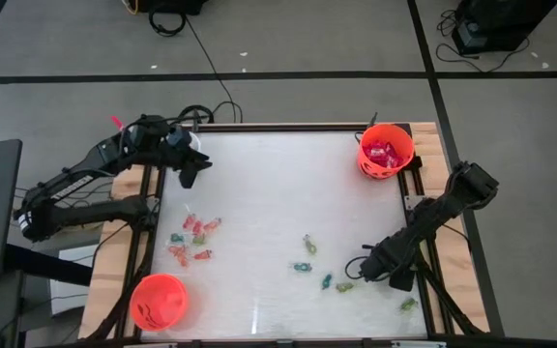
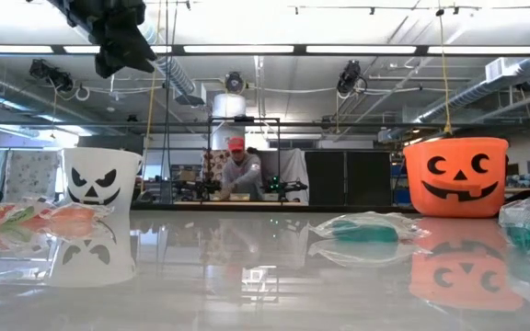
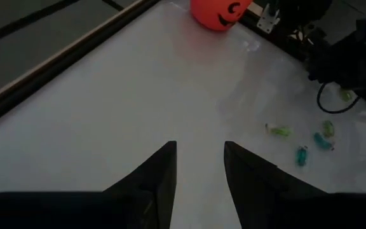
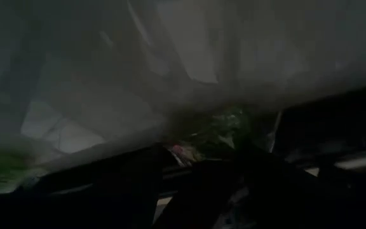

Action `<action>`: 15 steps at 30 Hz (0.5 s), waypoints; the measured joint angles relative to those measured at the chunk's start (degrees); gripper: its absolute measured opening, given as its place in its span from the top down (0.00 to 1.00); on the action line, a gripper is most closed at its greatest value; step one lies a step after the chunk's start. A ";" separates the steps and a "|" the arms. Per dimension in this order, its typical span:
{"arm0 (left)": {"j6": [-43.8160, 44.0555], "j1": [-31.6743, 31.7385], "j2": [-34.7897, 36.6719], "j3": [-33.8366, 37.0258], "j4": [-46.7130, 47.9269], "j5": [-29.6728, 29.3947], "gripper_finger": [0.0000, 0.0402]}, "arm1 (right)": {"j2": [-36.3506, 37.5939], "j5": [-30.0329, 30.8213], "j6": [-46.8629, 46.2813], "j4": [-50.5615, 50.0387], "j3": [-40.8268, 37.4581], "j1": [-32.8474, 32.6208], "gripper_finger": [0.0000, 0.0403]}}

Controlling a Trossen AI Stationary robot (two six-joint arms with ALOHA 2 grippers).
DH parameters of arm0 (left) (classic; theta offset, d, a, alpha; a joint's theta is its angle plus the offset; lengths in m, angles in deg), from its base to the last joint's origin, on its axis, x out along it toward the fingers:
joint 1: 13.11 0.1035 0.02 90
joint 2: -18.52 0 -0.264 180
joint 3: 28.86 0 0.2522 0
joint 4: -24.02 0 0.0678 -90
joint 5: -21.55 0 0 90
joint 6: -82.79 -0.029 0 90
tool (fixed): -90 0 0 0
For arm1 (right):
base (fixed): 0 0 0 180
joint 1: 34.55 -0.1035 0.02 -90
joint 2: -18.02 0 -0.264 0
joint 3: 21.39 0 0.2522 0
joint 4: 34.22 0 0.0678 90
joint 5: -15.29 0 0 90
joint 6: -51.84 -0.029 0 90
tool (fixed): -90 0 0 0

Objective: Sort candy by brand, put in halloween buckets
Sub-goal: Put the green gummy into the bottom orange bucket

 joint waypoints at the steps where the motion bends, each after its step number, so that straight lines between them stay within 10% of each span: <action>1: 0.04 0.00 -0.58 0.00 -0.04 0.00 0.66 | 0.04 -0.57 0.71 1.16 -0.65 -0.27 0.45; 15: 1.09 0.00 -4.73 -0.02 -1.96 -0.26 0.71 | 0.68 -0.84 -0.85 10.29 -1.16 0.63 0.96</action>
